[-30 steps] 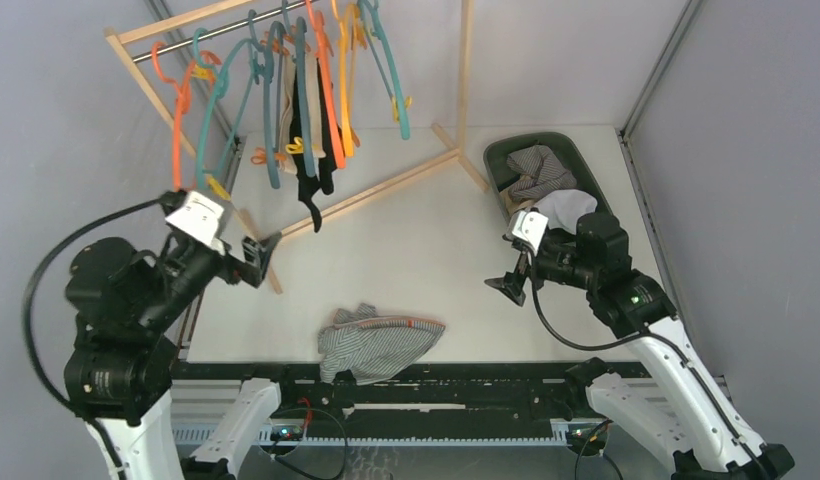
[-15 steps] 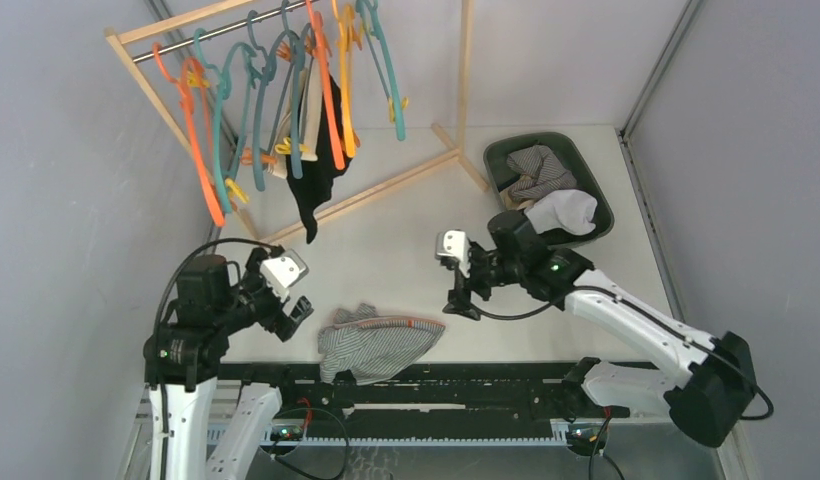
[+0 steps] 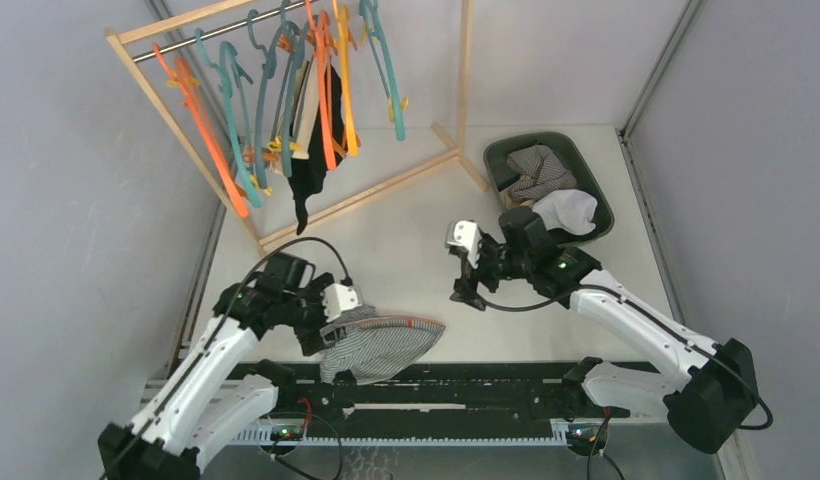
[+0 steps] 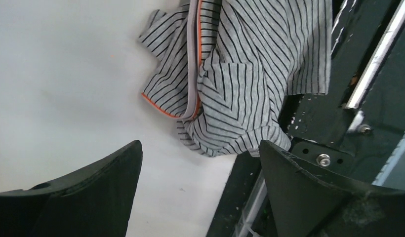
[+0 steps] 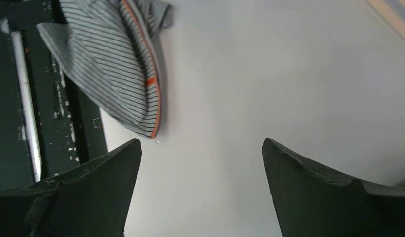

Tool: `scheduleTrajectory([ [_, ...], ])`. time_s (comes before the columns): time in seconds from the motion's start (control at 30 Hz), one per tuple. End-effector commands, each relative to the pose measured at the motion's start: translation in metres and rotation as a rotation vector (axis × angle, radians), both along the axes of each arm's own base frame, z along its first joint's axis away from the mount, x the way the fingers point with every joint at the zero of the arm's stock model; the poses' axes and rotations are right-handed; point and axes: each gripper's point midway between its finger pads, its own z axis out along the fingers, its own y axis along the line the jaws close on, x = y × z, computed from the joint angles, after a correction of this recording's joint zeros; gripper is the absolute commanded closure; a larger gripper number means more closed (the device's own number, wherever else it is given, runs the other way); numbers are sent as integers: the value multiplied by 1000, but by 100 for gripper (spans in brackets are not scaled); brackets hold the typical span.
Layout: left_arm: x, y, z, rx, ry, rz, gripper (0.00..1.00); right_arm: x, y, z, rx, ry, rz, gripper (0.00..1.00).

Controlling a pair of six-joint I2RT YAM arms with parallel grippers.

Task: Remove the underwear clipped to the hanger
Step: Pick up the underwear from the center of the board.

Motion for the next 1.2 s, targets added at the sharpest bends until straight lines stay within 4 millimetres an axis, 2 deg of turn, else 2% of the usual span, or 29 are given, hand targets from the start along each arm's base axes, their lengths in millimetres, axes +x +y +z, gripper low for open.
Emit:
scheduleTrajectory([
  [0.0, 24, -16, -17, 60, -67, -77, 9, 17, -16, 32, 101, -56, -71, 9],
  [0.17, 22, -40, -43, 114, -31, -187, 10, 25, -42, 53, 172, -96, -151, 9],
  [0.3, 18, -51, -63, 150, 4, -237, 21, 29, -61, 70, 220, -143, -208, 9],
  [0.4, 20, -57, -70, 165, 16, -248, 35, 28, -70, 80, 259, -158, -234, 9],
  [0.5, 19, -64, -68, 143, 18, -260, 49, 26, -75, 83, 281, -172, -245, 9],
  [0.63, 20, -69, -56, 103, -11, -263, 81, 25, -78, 85, 301, -172, -251, 10],
  [0.7, 22, -73, -44, 71, -44, -261, 97, 24, -78, 87, 308, -172, -252, 10],
  [0.73, 23, -75, -35, 51, -61, -259, 100, 24, -78, 89, 312, -175, -251, 10],
  [0.87, 31, -84, 12, -34, -162, -236, 100, 21, -76, 92, 331, -168, -242, 10],
  [1.0, 48, -88, 74, -94, -305, -192, 100, 18, -71, 97, 359, -152, -221, 10],
  [1.17, 58, -98, 150, -206, -425, -157, 100, 0, -48, 105, 345, -204, -76, 10],
])
